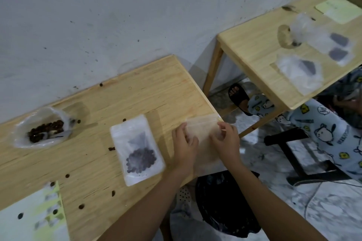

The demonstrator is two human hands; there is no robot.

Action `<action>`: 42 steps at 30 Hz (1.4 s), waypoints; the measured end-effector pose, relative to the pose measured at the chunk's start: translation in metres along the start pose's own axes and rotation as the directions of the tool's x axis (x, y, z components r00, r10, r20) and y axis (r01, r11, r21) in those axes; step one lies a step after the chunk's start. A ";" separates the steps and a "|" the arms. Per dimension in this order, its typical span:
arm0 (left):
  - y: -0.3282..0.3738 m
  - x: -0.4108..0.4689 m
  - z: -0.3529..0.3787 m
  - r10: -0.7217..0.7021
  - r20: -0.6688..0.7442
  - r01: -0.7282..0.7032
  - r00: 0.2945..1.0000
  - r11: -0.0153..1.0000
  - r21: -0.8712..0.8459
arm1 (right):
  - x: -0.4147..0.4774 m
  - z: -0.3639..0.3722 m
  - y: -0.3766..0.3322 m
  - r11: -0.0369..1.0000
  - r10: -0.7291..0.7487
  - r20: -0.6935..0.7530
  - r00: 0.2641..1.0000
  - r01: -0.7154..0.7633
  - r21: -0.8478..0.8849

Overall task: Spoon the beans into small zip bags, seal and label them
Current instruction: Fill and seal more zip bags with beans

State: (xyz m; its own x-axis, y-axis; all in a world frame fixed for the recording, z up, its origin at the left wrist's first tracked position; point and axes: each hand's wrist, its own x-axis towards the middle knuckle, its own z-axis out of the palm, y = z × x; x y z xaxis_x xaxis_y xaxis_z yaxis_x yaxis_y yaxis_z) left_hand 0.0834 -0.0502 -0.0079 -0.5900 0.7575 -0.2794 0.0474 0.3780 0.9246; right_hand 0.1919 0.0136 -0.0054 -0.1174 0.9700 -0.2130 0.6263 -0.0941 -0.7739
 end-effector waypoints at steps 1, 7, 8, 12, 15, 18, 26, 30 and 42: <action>0.003 0.003 -0.003 -0.011 -0.013 0.011 1.000 1.000 -0.026 | 0.001 -0.001 -0.003 0.999 0.007 -0.017 1.000 -0.006 0.042; 0.033 0.015 -0.035 0.024 0.024 -0.019 0.999 0.986 -0.168 | 0.015 -0.007 -0.051 0.980 -0.095 -0.008 0.995 0.095 0.175; 0.041 0.019 -0.045 0.038 0.024 -0.033 0.999 0.984 -0.176 | 0.018 -0.008 -0.063 0.973 -0.143 0.013 0.990 0.138 0.187; 0.075 0.034 -0.097 0.085 0.091 -0.056 0.992 0.958 -0.280 | 0.029 -0.003 -0.118 0.932 -0.311 0.073 0.948 0.289 0.220; 0.101 0.038 -0.143 0.101 0.163 -0.048 0.981 0.953 -0.299 | 0.030 0.011 -0.163 0.869 -0.474 0.135 0.870 0.438 0.230; 0.120 0.035 -0.187 0.109 0.150 -0.067 0.983 0.964 -0.259 | 0.021 0.033 -0.204 0.778 -0.625 0.168 0.762 0.591 0.212; 0.127 0.000 -0.276 0.153 -0.187 -0.211 0.970 0.915 -0.344 | -0.036 0.092 -0.292 0.664 -0.737 0.188 0.649 0.646 0.376; 0.127 -0.016 -0.301 0.255 -0.277 -0.320 0.927 0.920 -0.226 | -0.060 0.114 -0.316 0.719 -0.688 0.418 0.594 0.473 0.510; 0.117 -0.027 -0.317 0.327 -0.272 -0.382 0.905 0.907 -0.180 | -0.084 0.112 -0.338 0.797 -0.525 0.647 0.552 0.052 0.602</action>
State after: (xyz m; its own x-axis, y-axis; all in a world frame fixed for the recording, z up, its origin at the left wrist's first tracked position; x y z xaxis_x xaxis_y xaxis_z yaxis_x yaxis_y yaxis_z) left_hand -0.1500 -0.1954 0.1897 -0.7381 0.6640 0.1197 0.1227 -0.0424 0.9915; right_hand -0.0963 -0.0608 0.2072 -0.8929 0.4397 -0.0970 0.0286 -0.1597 -0.9868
